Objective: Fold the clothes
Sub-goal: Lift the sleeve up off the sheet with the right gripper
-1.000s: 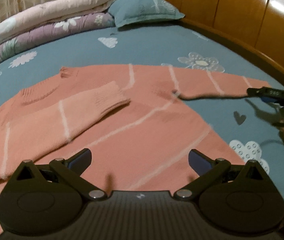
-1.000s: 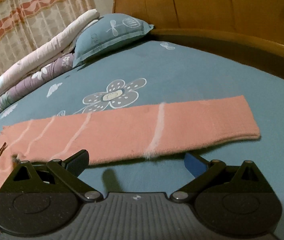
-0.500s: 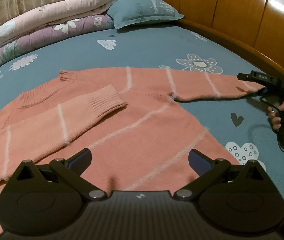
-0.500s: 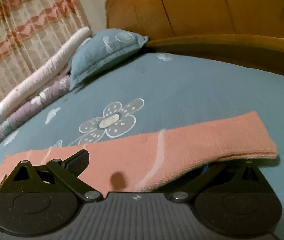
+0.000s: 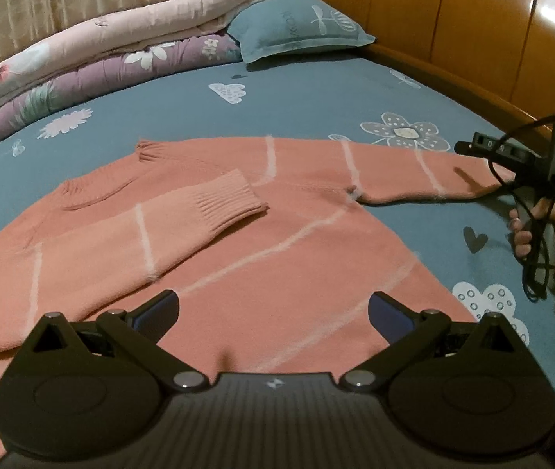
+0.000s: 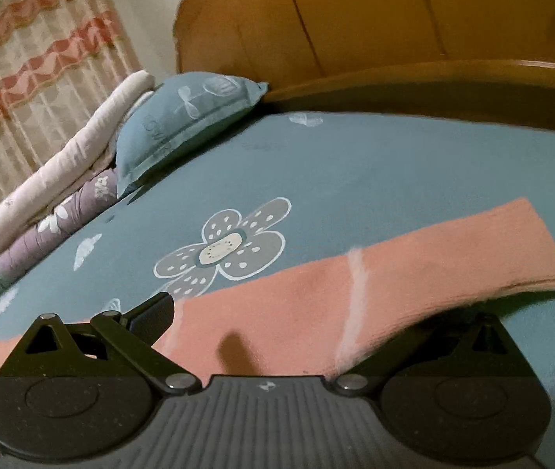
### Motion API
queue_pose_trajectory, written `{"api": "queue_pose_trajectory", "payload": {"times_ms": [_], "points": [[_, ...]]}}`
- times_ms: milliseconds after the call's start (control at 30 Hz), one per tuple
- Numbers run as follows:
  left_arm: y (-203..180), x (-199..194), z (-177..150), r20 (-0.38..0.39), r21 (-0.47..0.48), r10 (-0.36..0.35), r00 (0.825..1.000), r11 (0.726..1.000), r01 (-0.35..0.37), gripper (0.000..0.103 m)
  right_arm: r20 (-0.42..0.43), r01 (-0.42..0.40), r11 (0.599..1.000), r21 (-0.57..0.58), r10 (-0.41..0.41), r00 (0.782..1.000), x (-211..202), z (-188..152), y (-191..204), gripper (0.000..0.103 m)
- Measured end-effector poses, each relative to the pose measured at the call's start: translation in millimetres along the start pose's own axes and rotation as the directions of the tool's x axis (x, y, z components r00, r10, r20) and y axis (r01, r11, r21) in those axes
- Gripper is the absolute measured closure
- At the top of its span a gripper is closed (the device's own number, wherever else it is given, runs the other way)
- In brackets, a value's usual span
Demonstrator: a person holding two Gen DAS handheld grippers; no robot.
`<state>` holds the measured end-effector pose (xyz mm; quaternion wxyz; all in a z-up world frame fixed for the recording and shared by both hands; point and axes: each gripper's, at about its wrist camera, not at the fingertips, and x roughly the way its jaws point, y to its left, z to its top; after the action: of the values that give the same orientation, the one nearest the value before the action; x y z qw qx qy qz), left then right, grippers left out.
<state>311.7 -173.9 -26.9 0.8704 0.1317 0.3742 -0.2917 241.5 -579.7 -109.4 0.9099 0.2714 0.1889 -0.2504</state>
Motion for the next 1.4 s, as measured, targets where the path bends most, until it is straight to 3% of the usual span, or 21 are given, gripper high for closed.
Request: {"api": "queue_pose_trajectory", "payload": {"times_ms": [233,533,900,1100,1400], "points": [[5.0,0.1,-5.3,-0.011,-0.017,0.014,1.000,1.000,-0.014,0.001,0.081,-0.101,0.991,0.088,0.094,0.992,-4.7,16.5,-9.6,0.000],[13.9,-4.2,-13.1,-0.012,-0.037,0.007,1.000,0.999,-0.008,0.001,0.111,-0.168,0.986,-0.011,0.168,0.979,-20.0,31.7,29.5,0.000],[38.5,-20.8,-30.7,0.002,-0.050,-0.006,1.000,0.999,0.006,0.001,0.106,-0.226,0.970,-0.092,0.236,0.966,-32.9,45.3,87.5,0.000],[54.0,-25.6,-42.4,-0.038,0.044,-0.063,0.997,0.997,0.065,0.001,0.066,-0.226,0.959,-0.170,0.240,0.968,-31.5,47.7,133.2,0.000],[87.5,-49.6,-68.3,-0.011,0.053,-0.087,0.996,0.995,0.088,0.001,0.039,-0.261,0.928,-0.264,0.281,0.959,-40.4,39.4,209.5,0.000]]}}
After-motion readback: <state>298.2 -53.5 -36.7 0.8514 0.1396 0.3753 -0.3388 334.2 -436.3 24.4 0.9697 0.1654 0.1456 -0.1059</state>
